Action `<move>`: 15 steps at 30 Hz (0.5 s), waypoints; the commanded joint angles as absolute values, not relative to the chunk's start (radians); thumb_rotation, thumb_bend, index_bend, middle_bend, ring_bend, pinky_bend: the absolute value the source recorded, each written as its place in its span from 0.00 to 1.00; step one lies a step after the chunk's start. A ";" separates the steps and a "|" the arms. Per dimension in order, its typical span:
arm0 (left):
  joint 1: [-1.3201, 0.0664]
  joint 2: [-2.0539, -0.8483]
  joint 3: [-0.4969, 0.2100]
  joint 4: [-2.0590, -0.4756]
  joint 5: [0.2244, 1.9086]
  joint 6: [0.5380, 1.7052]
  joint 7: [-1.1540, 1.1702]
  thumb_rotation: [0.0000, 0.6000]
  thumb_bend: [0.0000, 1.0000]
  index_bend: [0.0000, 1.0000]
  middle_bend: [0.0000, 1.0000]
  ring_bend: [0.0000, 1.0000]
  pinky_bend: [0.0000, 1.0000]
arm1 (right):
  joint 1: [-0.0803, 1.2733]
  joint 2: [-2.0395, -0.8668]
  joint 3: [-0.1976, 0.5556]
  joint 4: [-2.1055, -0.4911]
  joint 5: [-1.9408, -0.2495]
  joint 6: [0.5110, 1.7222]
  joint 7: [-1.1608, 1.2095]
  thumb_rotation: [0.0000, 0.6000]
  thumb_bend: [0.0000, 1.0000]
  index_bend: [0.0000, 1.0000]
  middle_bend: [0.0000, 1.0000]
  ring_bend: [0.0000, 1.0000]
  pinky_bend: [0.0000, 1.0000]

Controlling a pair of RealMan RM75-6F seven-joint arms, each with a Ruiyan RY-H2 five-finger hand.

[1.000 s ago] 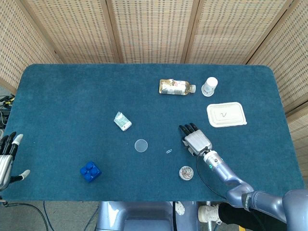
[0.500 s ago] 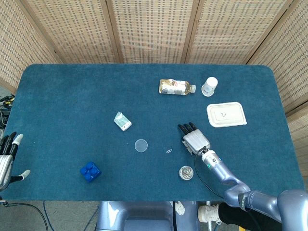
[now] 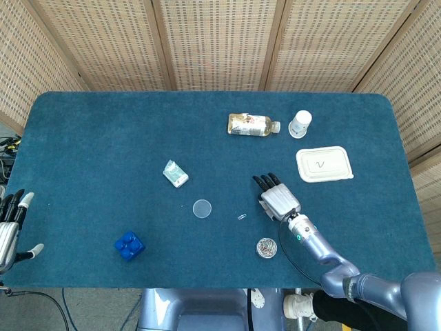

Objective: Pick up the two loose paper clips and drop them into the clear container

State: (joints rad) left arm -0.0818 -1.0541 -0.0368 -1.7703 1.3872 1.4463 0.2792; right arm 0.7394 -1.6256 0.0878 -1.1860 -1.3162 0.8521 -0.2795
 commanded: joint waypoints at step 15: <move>-0.079 -1.046 -0.030 -1.775 1.402 1.449 0.267 1.00 0.04 0.00 0.00 0.00 0.00 | 0.654 -1.340 -0.008 -1.549 -1.480 0.984 -0.258 1.00 0.47 0.65 0.02 0.00 0.00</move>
State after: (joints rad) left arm -0.0793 -1.0461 -0.0299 -1.7752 1.4019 1.4497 0.2674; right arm 0.6707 -1.3633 0.0115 -1.5215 -1.4572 0.9632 -0.2551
